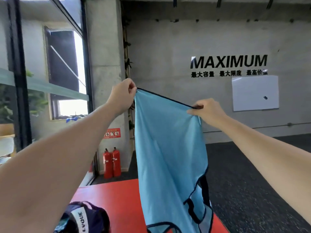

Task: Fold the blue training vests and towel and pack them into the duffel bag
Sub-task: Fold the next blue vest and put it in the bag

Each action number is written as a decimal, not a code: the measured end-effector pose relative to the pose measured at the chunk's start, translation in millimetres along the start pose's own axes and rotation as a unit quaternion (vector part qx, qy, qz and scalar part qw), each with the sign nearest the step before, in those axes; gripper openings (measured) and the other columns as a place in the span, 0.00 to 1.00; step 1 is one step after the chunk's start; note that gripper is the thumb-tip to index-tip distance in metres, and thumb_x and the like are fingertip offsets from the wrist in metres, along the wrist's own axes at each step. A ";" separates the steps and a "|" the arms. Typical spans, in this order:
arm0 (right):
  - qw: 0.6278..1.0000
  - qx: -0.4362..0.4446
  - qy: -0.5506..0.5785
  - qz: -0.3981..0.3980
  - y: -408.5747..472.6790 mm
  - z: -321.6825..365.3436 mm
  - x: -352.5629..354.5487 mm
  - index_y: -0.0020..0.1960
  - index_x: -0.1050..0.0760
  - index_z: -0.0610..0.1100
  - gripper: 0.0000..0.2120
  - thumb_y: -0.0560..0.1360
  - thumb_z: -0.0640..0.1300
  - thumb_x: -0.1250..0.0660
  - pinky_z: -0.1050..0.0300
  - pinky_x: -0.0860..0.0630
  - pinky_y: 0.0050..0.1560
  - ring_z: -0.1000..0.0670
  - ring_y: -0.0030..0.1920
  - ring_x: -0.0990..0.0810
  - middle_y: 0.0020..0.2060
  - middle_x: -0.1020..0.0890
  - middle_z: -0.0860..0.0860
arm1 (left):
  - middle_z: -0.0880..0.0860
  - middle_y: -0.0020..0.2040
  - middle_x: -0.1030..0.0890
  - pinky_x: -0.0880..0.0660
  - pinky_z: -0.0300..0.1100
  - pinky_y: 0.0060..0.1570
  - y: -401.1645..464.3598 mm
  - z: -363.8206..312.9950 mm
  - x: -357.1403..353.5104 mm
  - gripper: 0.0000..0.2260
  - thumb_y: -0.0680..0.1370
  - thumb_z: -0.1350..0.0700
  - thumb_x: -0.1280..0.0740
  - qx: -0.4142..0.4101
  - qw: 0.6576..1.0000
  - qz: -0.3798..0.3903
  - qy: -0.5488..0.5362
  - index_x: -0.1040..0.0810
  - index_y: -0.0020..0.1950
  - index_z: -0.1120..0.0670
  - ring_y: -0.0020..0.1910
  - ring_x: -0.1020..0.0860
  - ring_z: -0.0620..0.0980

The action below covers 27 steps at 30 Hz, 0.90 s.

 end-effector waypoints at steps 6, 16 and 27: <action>0.999 -0.021 -0.049 0.002 8.4 -9.6 -26.5 0.43 0.17 0.52 0.04 0.75 0.51 0.26 0.45 0.19 0.46 0.45 0.42 0.16 0.39 0.14 0.52 | 0.55 0.44 0.20 0.31 0.35 0.38 -14.9 58.5 20.8 0.05 0.82 0.57 0.37 0.049 0.999 -0.006 0.008 0.24 0.50 0.58 0.46 0.23 0.56; 0.990 -0.130 -0.051 -0.002 32.0 -35.2 -65.4 0.52 0.21 0.43 0.03 0.81 0.40 0.33 0.56 0.20 0.35 0.49 0.31 0.14 0.47 0.19 0.47 | 0.55 0.40 0.22 0.32 0.37 0.35 -15.7 106.5 29.9 0.06 0.78 0.60 0.37 0.076 0.997 -0.015 0.017 0.25 0.43 0.60 0.36 0.29 0.49; 0.976 -0.157 0.100 -0.109 85.4 -39.6 -48.7 0.50 0.20 0.42 0.03 0.79 0.36 0.32 0.52 0.18 0.50 0.44 0.47 0.15 0.49 0.16 0.41 | 0.52 0.40 0.25 0.36 0.21 0.31 32.8 121.3 26.6 0.06 0.80 0.60 0.39 0.103 0.992 -0.071 -0.002 0.25 0.46 0.60 0.34 0.33 0.42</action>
Point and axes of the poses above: each hand's wrist, its own y-axis towards the middle knuckle, its own x-axis out of the back of the hand, z = x × y, the point moved 8 cm from there along y, towards the middle knuckle
